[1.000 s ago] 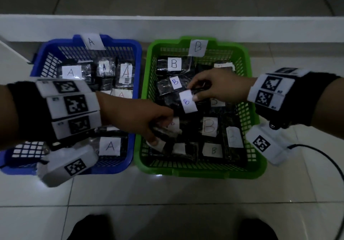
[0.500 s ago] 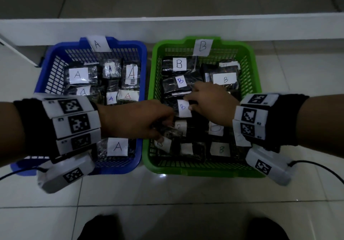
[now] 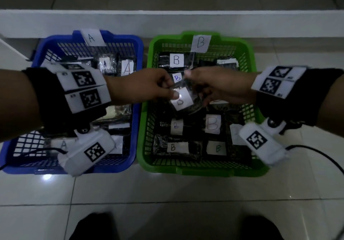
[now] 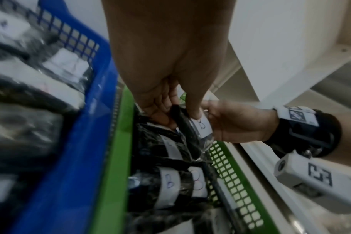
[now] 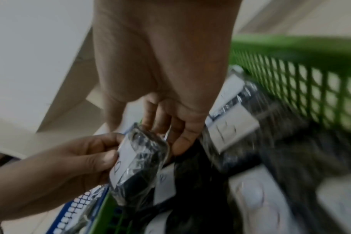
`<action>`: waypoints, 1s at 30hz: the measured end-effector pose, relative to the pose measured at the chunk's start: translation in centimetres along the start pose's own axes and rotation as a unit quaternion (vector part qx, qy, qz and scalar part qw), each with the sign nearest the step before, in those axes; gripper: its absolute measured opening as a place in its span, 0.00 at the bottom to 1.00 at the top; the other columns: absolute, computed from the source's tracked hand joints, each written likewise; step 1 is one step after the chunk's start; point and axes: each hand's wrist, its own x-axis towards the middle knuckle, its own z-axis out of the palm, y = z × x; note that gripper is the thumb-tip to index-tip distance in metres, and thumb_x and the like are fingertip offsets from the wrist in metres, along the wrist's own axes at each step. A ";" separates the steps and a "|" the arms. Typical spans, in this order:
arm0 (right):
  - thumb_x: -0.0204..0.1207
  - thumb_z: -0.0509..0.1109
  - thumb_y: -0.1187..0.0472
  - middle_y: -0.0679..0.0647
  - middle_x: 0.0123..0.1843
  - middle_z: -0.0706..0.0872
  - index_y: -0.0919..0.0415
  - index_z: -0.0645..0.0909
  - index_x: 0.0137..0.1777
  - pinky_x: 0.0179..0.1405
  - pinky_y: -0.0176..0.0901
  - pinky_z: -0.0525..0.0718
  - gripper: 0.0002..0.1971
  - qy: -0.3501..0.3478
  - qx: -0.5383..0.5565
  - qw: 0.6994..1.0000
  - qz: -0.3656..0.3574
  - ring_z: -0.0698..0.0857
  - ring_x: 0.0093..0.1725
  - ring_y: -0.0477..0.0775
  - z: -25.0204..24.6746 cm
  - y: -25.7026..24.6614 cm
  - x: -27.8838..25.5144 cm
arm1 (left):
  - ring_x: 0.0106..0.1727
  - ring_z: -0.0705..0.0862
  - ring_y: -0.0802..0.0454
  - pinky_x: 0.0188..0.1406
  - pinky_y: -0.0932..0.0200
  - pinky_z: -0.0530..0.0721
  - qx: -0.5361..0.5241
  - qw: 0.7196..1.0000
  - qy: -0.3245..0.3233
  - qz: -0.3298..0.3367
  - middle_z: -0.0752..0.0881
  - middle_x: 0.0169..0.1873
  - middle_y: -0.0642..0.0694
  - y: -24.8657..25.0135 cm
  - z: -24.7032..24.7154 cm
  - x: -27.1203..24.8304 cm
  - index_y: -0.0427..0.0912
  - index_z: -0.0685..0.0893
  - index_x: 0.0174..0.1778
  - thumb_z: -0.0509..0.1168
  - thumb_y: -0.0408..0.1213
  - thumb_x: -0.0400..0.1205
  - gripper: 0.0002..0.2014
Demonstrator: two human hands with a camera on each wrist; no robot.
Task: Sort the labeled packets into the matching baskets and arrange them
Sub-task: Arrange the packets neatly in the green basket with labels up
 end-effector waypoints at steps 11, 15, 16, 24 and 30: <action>0.72 0.72 0.73 0.58 0.39 0.85 0.65 0.76 0.55 0.48 0.53 0.90 0.13 -0.047 -0.099 0.985 0.130 0.85 0.45 0.58 -4.9 2.2 -1.4 | 0.66 0.74 0.40 0.65 0.45 0.72 0.499 0.852 0.047 0.151 0.75 0.65 0.39 -2.0 0.7 3.9 0.40 0.72 0.71 0.64 0.51 0.79 0.27; 0.69 0.76 0.70 0.61 0.40 0.87 0.64 0.76 0.57 0.41 0.50 0.91 0.18 -0.017 -0.163 0.978 0.129 0.87 0.42 0.60 -4.6 2.5 -1.5 | 0.63 0.75 0.40 0.61 0.45 0.74 0.464 0.877 0.047 0.115 0.75 0.63 0.37 -1.6 0.8 4.7 0.39 0.70 0.72 0.67 0.53 0.77 0.31; 0.68 0.77 0.68 0.60 0.40 0.87 0.62 0.76 0.56 0.36 0.47 0.90 0.18 -0.012 -0.184 0.975 0.127 0.87 0.40 0.58 -4.6 2.5 -1.5 | 0.62 0.75 0.39 0.60 0.45 0.74 0.455 0.883 0.046 0.108 0.75 0.63 0.36 -1.5 0.8 4.9 0.39 0.70 0.71 0.69 0.52 0.76 0.32; 0.70 0.75 0.72 0.59 0.39 0.88 0.67 0.81 0.45 0.44 0.41 0.90 0.06 -0.002 -0.204 0.965 0.165 0.89 0.38 0.55 -3.8 2.9 -2.1 | 0.61 0.79 0.47 0.56 0.56 0.76 0.257 0.965 0.021 0.039 0.80 0.63 0.43 0.1 -0.4 5.9 0.43 0.70 0.69 0.78 0.42 0.69 0.34; 0.74 0.70 0.73 0.63 0.44 0.87 0.74 0.81 0.50 0.39 0.40 0.89 0.06 0.044 -0.180 0.970 0.160 0.87 0.40 0.55 -3.2 3.3 -2.2 | 0.57 0.80 0.52 0.49 0.62 0.79 0.153 0.988 0.026 0.027 0.78 0.60 0.52 2.0 -3.6 5.1 0.47 0.70 0.70 0.76 0.38 0.72 0.32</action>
